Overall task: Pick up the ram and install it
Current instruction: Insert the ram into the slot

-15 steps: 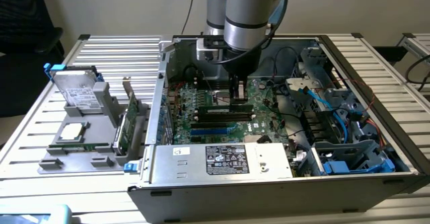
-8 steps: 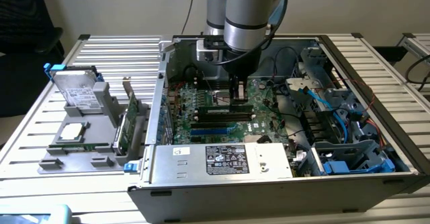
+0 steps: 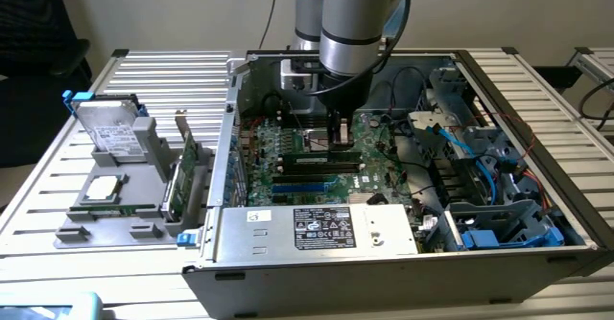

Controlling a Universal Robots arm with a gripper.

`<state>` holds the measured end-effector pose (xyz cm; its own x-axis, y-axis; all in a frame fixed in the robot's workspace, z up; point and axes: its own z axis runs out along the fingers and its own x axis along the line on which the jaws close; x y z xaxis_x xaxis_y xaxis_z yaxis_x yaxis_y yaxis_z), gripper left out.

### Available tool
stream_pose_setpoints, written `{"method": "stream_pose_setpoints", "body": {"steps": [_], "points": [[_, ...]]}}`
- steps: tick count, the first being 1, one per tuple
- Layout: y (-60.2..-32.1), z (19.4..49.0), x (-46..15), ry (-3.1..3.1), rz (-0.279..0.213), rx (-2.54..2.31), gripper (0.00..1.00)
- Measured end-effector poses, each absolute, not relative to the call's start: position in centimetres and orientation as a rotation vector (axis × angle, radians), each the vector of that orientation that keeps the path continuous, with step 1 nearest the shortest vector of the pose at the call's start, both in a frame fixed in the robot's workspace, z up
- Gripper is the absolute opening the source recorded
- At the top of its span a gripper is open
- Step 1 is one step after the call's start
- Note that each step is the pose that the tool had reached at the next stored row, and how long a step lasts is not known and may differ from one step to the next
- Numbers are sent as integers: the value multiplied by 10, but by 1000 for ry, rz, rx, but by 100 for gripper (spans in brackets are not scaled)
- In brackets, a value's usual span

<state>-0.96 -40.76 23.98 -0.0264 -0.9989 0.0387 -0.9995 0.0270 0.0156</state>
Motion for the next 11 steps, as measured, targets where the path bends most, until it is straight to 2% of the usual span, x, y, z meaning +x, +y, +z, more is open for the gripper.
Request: {"method": "stream_pose_setpoints", "body": {"steps": [11], "points": [[-407, 237, -10, -2225, 28, 2166, 13]]}}
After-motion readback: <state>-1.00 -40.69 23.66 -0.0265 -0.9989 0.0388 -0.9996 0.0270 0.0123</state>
